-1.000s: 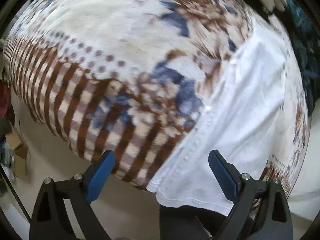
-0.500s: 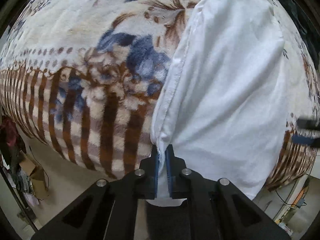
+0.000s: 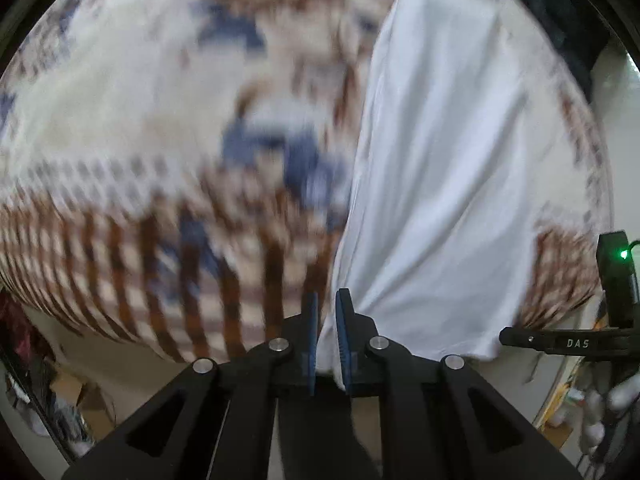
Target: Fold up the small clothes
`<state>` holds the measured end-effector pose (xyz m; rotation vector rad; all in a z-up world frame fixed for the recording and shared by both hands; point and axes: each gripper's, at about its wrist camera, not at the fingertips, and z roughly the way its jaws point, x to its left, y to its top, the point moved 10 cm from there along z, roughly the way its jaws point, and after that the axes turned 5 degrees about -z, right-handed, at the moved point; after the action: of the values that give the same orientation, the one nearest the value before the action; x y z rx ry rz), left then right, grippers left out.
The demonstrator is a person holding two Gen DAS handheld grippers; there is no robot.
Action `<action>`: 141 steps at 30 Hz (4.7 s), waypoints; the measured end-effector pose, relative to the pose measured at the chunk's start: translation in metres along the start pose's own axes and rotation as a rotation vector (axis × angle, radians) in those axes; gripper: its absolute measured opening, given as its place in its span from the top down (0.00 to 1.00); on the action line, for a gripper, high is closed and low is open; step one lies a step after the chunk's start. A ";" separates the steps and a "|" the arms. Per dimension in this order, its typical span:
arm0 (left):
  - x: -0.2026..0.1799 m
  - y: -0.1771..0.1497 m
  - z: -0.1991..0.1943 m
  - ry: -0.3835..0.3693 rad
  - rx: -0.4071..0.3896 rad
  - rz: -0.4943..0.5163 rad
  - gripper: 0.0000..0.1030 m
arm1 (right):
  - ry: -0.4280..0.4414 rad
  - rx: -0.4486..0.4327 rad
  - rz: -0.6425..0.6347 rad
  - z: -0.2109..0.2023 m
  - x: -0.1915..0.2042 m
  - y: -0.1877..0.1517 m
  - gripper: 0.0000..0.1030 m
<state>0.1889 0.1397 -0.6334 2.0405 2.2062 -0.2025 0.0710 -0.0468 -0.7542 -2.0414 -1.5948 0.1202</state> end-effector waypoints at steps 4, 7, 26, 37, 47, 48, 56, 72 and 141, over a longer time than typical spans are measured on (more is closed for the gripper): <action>-0.021 0.070 -0.053 -0.025 -0.135 0.017 0.02 | -0.010 -0.201 -0.038 -0.074 0.028 0.015 0.31; -0.042 0.137 -0.068 -0.024 -0.227 0.037 0.00 | 0.006 -0.335 -0.053 -0.134 0.053 0.038 0.24; -0.066 0.283 0.116 0.197 -0.064 -0.047 0.00 | -0.009 -0.396 0.046 -0.201 -0.001 0.285 0.24; -0.106 0.380 0.024 0.015 -0.257 -0.144 0.25 | 0.073 -0.485 0.002 -0.270 0.001 0.394 0.24; -0.141 0.435 0.081 -0.053 -0.097 -0.143 0.72 | 0.105 -0.509 -0.031 -0.279 0.019 0.470 0.51; -0.142 0.433 0.078 -0.065 -0.093 -0.151 0.72 | 0.097 -0.500 -0.037 -0.277 0.020 0.473 0.51; -0.136 0.428 0.065 -0.066 -0.147 -0.127 0.93 | 0.130 -0.478 -0.018 -0.269 0.023 0.470 0.51; -0.111 0.425 0.061 -0.054 -0.188 -0.131 0.93 | 0.146 -0.483 -0.027 -0.271 0.033 0.471 0.51; -0.126 0.356 -0.029 -0.218 -0.348 -0.026 0.95 | 0.392 -0.356 -0.320 -0.280 0.130 0.473 0.96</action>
<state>0.5536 0.0495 -0.5852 1.7187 1.9756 -0.0367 0.6309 -0.0997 -0.7023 -1.8672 -1.7421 -0.6819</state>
